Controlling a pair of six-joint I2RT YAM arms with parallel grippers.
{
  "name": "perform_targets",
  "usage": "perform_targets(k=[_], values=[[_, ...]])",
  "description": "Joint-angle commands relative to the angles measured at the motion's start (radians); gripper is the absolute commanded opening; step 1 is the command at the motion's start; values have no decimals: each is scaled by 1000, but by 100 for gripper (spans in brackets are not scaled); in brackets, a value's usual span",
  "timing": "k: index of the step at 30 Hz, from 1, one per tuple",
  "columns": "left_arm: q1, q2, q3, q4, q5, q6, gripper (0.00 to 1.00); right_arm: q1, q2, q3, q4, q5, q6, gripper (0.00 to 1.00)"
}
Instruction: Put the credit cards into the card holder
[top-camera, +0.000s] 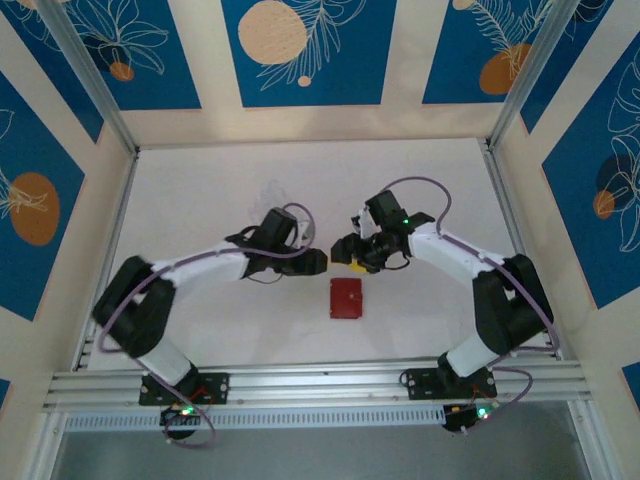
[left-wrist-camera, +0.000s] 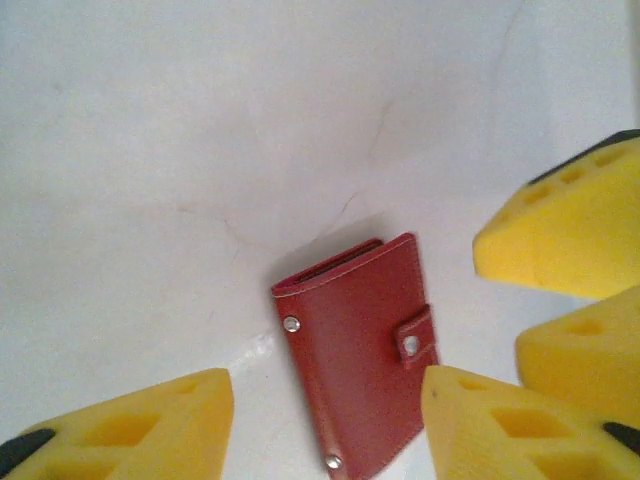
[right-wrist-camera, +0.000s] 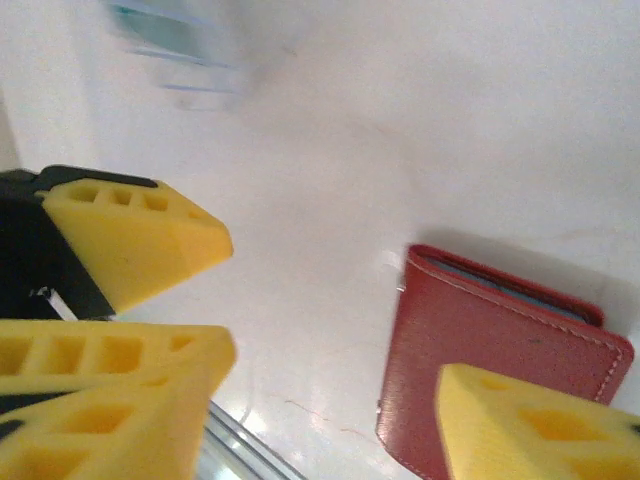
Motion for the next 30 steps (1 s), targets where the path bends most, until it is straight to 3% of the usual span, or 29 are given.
perform_targets(k=[1, 3, 4, 7, 10, 16, 18, 20, 24, 30], values=[[53, -145, -73, -36, -47, 37, 70, 2, -92, 30, -32, 81, -40, 84], [83, -217, -92, -68, -48, 67, 89, -8, -130, 30, -50, 127, -45, 98], [97, -245, -91, -95, -50, 81, 100, -17, -150, 30, -57, 147, -45, 99], [143, -346, -98, -151, -75, 121, 100, -52, -217, 17, -76, 232, -48, 99], [199, -441, -107, -186, -172, 154, 100, -100, -269, 9, -88, 309, -63, 99], [310, -463, -150, -164, -559, 217, 100, -175, -324, -49, -58, 616, -60, 99], [338, -445, -192, -90, -683, 225, 100, -190, -366, -123, 2, 757, -33, 99], [344, -451, -262, 56, -781, 268, 100, -212, -425, -225, 128, 807, -45, 99], [346, -468, -450, 407, -953, 399, 100, -284, -487, -403, 415, 741, -202, 99], [379, -358, -477, 629, -1041, 616, 100, -308, -441, -563, 746, 719, -410, 99]])
